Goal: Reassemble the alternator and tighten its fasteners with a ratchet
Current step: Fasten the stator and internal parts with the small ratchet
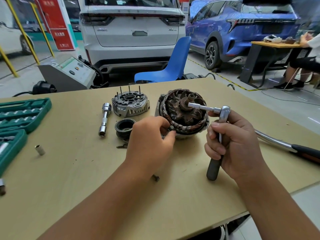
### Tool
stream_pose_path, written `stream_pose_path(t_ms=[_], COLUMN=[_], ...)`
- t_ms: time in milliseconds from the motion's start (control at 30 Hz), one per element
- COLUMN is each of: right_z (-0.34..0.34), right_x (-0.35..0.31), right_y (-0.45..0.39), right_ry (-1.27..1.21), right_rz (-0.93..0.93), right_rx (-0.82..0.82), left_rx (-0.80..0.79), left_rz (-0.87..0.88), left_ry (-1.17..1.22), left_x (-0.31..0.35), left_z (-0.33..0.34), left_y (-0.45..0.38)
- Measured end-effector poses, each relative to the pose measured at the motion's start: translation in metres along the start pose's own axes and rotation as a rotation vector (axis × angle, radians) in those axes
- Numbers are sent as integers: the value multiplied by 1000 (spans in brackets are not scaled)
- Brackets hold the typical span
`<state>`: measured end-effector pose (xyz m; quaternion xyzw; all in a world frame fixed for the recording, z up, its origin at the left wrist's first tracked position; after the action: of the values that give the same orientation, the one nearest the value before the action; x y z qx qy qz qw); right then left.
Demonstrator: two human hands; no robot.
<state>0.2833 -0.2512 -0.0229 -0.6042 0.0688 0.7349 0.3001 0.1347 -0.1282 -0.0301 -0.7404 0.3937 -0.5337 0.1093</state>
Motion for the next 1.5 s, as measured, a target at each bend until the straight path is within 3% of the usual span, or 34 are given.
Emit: stream_pose_path(t_ms=[767,933,1267,1500], right_z=[-2,1,13,17], right_x=[1,-2,-46,-60], right_y=[1,2,-6,-19], right_ry=[29,5,860,1034], right_rz=[25,11,-155,-139], right_rx=[21,-35,-190,-298], left_rx=[15,57,31,18], left_rz=[7,50,79,43], left_ry=[-12,-9,36,72], left_x=[2,1,-2,-1], left_z=[5,2,0,-2], left_y=[2,1,-1,-2])
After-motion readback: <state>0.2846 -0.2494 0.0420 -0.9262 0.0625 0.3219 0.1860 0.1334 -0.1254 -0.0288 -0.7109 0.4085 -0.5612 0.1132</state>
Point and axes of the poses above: each hand's wrist, its own y-axis away from the middle knuckle, its own z-axis out of the palm, x = y × z, the point moved 1 cm from there along -y, towards the middle knuckle, and after that the axes turned 13 degrees about y, right-handed, at the moved point
